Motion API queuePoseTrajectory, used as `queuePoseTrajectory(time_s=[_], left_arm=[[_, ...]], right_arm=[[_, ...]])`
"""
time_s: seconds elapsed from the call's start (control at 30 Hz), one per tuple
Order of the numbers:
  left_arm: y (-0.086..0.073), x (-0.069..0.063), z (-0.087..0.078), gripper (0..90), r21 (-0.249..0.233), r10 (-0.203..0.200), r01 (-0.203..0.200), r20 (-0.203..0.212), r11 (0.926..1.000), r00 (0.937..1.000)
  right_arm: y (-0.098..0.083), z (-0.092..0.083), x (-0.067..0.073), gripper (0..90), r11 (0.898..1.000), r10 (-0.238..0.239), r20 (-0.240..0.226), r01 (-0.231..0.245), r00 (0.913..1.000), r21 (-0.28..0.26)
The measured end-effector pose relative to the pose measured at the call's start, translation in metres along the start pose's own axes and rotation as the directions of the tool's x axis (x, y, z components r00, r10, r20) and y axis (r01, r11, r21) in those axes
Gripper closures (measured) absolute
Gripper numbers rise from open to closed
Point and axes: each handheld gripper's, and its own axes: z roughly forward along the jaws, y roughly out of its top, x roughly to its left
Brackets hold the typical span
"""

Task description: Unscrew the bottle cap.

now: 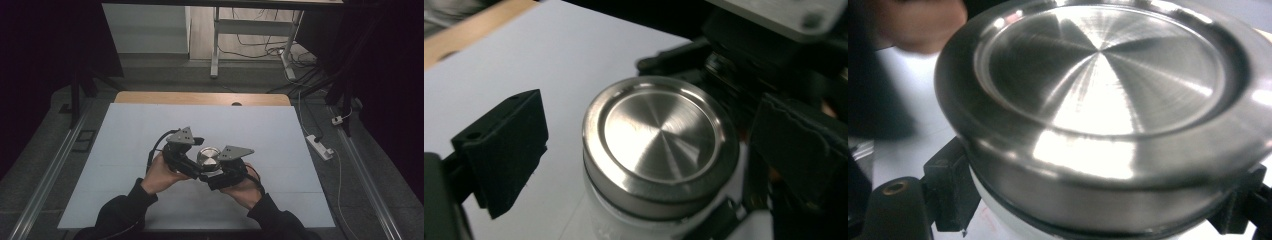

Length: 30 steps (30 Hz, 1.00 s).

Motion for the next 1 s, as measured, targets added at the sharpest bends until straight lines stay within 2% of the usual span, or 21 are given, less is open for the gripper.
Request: queuePoseTrajectory(time_s=[0.03, 0.07, 0.1, 0.13, 0.17, 0.2, 0.27, 0.33, 0.4, 0.5, 0.63, 0.67, 0.7, 0.73, 0.83, 0.87, 0.9, 0.93, 1.0], left_arm=[[0.0, 0.0, 0.0, 4.6, 0.0, 0.0, 0.0, 0.0, 1.0, 1.0], [-0.003, 0.004, -0.003, 5.3, 0.046, 0.062, -0.066, 0.084, 0.9968, 0.9946], [-0.003, 0.004, -0.003, 4.7, 0.046, 0.062, -0.066, 0.084, 0.9968, 0.9946], [-0.005, 0.005, -0.002, 5.3, 0.074, 0.094, -0.103, 0.117, 0.992, 0.9886], [-0.005, 0.005, -0.002, 5.9, 0.074, 0.094, -0.103, 0.117, 0.992, 0.9886], [-0.007, 0.004, 0.0, 7.0, 0.078, 0.119, -0.131, 0.146, 0.9883, 0.9821], [-0.009, 0.005, 0.003, 9.0, 0.073, 0.118, -0.132, 0.167, 0.9886, 0.9789], [-0.01, 0.006, 0.003, 15.4, 0.052, 0.113, -0.125, 0.2, 0.9908, 0.9733], [-0.012, 0.008, 0.002, 18.7, 0.039, 0.108, -0.119, 0.206, 0.9922, 0.9726], [-0.012, 0.008, 0.003, 19.5, 0.033, 0.09, -0.098, 0.182, 0.9946, 0.9791], [-0.01, 0.005, 0.009, 19.9, 0.036, 0.042, -0.046, 0.104, 0.9983, 0.9937], [-0.01, 0.004, 0.011, 19.9, 0.036, 0.028, -0.031, 0.083, 0.9989, 0.9962], [-0.01, 0.004, 0.011, 19.9, 0.036, 0.028, -0.031, 0.083, 0.9989, 0.9962], [-0.01, 0.003, 0.014, 20.0, 0.031, -0.012, 0.011, 0.037, 0.9995, 0.9992], [-0.008, -0.002, 0.019, 20.1, 0.019, -0.062, 0.062, -0.034, 0.9979, 0.9975], [-0.007, -0.004, 0.02, 20.1, 0.02, -0.064, 0.065, -0.056, 0.9977, 0.9964], [-0.007, -0.004, 0.02, 20.1, 0.02, -0.064, 0.065, -0.056, 0.9977, 0.9964], [-0.006, -0.007, 0.022, 20.1, 0.014, -0.071, 0.072, -0.081, 0.9973, 0.9942], [-0.006, -0.007, 0.022, 20.2, 0.005, -0.075, 0.076, -0.091, 0.9971, 0.993]], right_arm=[[0.0, 0.0, 0.0, 14.5, 1.0, 0.0, 0.0, 0.0, 1.0, 0.0], [0.0, 0.001, 0.001, 14.5, 1.0, -0.022, -0.025, 0.022, 0.9994, 0.007], [0.0, 0.001, 0.001, 14.5, 1.0, -0.022, -0.025, 0.022, 0.9994, 0.007], [0.0, 0.002, 0.005, 14.5, 0.999, -0.048, -0.055, 0.049, 0.9973, 0.013], [0.001, 0.002, 0.006, 14.5, 0.998, -0.055, -0.072, 0.056, 0.9959, 0.015], [0.001, 0.003, 0.008, 14.5, 0.998, -0.063, -0.091, 0.064, 0.9939, 0.012], [0.001, 0.004, 0.011, 14.5, 0.997, -0.079, -0.108, 0.081, 0.991, 0.015], [0.002, 0.005, 0.014, 14.5, 0.995, -0.092, -0.118, 0.095, 0.9888, 0.017], [0.002, 0.005, 0.015, 14.5, 0.995, -0.096, -0.118, 0.099, 0.9884, 0.019], [0.002, 0.004, 0.013, 14.5, 0.996, -0.088, -0.11, 0.091, 0.9901, 0.021], [0.001, 0.005, 0.009, 14.5, 0.998, -0.045, -0.067, 0.047, 0.9967, 0.029], [0.0, 0.006, 0.008, 14.5, 0.999, -0.035, -0.053, 0.037, 0.998, 0.032], [0.0, 0.006, 0.007, 14.5, 0.999, -0.022, -0.043, 0.024, 0.9988, 0.033], [0.0, 0.006, 0.006, 14.5, 0.999, -0.009, -0.03, 0.01, 0.9995, 0.035], [-0.001, 0.006, 0.002, 14.5, 0.999, 0.025, 0.003, -0.025, 0.9997, 0.031], [-0.002, 0.006, 0.002, 14.5, 0.999, 0.039, 0.013, -0.039, 0.9992, 0.029], [-0.002, 0.006, 0.002, 14.5, 0.999, 0.039, 0.013, -0.039, 0.9992, 0.029], [-0.002, 0.006, 0.001, 14.5, 0.998, 0.053, 0.028, -0.054, 0.9982, 0.026], [-0.002, 0.006, 0.0, 14.5, 0.998, 0.058, 0.03, -0.059, 0.9979, 0.026]])
